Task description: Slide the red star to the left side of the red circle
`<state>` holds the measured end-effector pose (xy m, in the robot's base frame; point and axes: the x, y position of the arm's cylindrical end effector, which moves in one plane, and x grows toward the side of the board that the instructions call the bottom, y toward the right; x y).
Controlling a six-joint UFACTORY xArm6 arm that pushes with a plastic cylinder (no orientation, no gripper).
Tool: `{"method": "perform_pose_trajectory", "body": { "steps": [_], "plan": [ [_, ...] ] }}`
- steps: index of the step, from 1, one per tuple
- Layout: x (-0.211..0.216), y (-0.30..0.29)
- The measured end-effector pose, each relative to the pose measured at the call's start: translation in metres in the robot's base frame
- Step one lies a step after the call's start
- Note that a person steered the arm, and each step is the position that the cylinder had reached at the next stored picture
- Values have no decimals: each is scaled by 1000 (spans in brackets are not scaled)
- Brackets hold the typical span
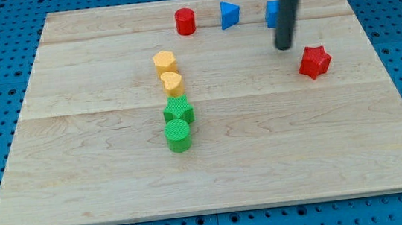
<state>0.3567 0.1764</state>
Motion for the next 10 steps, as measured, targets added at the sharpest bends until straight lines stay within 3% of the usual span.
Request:
{"method": "perform_pose_trajectory", "body": {
  "steps": [1, 2, 3, 5, 6, 7, 8, 9, 10],
  "plan": [
    [7, 62],
    [20, 79],
    [80, 88],
    [29, 38],
    [58, 6],
    [75, 20],
    [77, -32],
    [41, -97],
    [-2, -103]
  ]
}}
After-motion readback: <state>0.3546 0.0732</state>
